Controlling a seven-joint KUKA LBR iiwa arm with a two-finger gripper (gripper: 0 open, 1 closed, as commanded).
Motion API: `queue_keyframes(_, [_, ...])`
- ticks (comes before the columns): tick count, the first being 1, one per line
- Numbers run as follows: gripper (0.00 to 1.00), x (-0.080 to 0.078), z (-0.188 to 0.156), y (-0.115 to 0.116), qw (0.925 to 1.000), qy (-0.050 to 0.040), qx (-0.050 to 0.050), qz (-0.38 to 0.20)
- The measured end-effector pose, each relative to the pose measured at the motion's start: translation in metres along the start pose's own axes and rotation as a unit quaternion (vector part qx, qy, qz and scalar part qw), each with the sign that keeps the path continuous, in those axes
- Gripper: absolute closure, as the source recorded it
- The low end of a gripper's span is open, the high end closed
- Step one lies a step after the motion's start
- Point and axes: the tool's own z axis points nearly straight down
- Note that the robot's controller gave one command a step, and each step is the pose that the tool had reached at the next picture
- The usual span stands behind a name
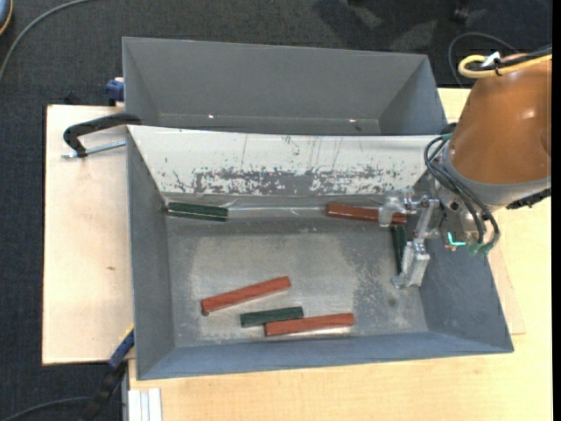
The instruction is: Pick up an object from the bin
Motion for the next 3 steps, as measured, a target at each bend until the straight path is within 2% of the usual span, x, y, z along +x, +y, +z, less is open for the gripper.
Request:
queue_keyframes(1, [0.0, 0.004, 0.124, 0.045, 0.9963, 0.0005, -0.001, -0.086])
queue_keyframes(2, [0.0, 0.014, 0.172, 0.118, 0.9959, -0.0002, -0.002, -0.09])
queue_keyframes(3, [0.0, -0.001, 0.169, 0.175, 0.9849, -0.0057, -0.001, -0.173])
